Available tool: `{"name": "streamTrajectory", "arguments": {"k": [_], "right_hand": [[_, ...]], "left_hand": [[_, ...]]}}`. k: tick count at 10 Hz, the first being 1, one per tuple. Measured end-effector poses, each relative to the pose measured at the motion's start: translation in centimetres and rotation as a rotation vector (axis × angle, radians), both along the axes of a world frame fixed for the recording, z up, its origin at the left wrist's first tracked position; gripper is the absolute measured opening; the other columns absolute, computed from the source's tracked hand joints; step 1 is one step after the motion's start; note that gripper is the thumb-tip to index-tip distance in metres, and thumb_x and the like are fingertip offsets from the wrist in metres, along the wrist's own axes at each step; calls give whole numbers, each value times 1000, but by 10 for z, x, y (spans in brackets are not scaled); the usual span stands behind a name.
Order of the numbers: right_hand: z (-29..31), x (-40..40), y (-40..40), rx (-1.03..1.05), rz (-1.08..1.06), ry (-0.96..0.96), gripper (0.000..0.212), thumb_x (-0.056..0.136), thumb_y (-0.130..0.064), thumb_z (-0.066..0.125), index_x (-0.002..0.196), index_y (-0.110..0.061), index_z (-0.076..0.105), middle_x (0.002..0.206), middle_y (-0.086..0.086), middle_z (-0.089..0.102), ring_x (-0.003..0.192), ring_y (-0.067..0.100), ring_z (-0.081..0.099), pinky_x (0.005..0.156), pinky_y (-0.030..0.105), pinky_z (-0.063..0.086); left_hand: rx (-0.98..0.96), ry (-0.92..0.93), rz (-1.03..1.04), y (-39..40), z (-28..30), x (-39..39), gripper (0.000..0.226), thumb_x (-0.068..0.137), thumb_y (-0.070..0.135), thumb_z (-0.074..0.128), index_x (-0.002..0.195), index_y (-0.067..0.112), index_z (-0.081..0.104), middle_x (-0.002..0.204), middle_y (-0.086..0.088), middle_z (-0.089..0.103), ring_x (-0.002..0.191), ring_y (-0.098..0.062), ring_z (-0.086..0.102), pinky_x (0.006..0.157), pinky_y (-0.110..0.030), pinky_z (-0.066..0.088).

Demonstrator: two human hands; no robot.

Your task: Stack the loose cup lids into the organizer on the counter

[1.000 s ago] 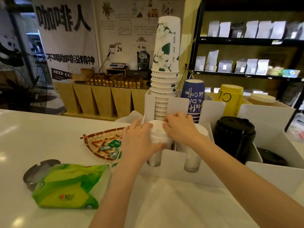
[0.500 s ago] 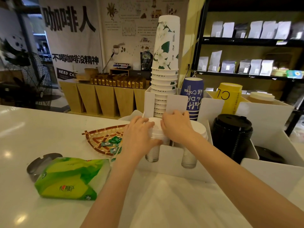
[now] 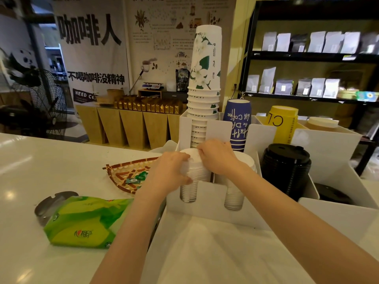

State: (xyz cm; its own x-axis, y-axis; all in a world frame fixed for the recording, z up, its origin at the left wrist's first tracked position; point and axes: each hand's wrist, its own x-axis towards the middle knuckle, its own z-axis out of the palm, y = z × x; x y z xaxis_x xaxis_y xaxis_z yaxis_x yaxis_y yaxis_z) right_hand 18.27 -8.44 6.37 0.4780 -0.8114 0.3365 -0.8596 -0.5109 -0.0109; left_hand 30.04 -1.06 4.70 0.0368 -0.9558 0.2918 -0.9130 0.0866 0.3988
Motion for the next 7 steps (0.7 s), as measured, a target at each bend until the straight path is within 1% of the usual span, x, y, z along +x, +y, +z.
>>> {"name": "streamTrajectory", "arguments": {"k": [1,2,3,4,5,6,7], "right_hand": [[1,2,2,-2,-7,42,26,90,-11,38,102,-13,61,106,11,63,98,28,52,87,41,35],[-1,4,6,-73,-38,123,24,88,-10,40,104,-12,58,107,11,63,100,29,53,88,41,36],[-5,3,11,-131,-58,195,23,85,-11,49,106,-10,55,110,11,62,103,29,53,89,41,36],[-4,-1,15,-156,-47,229,23,85,-13,50,107,-10,55,110,11,62,104,29,53,88,40,37],[4,-12,21,-111,-21,167,25,89,-15,43,110,-11,56,114,11,61,108,28,49,92,41,35],[19,-35,34,-58,88,-13,37,88,-18,47,126,-16,47,129,8,55,121,26,44,100,41,35],[52,-74,64,-72,202,-441,48,86,-18,55,131,-20,42,130,1,55,119,16,46,97,28,38]], "left_hand": [[2,-3,11,1,1,-1,63,71,28,72,128,21,46,128,-3,57,114,-21,51,96,-37,42],[13,-1,14,1,1,-2,63,70,26,73,127,21,46,127,-3,57,112,-21,52,94,-37,44],[22,3,29,2,2,-4,62,68,23,74,124,20,48,124,-2,57,109,-20,53,92,-36,45],[16,18,42,1,1,-7,61,67,19,76,120,21,47,124,-1,55,108,-18,52,87,-31,44],[38,11,34,1,3,-9,62,66,20,76,120,19,45,125,-2,53,109,-18,50,88,-31,43],[69,8,18,1,7,-12,64,73,28,70,128,19,40,135,-4,46,119,-20,45,97,-35,40],[26,22,-19,-3,36,-23,57,78,34,63,128,19,41,134,-5,49,118,-22,48,94,-36,41]]}}
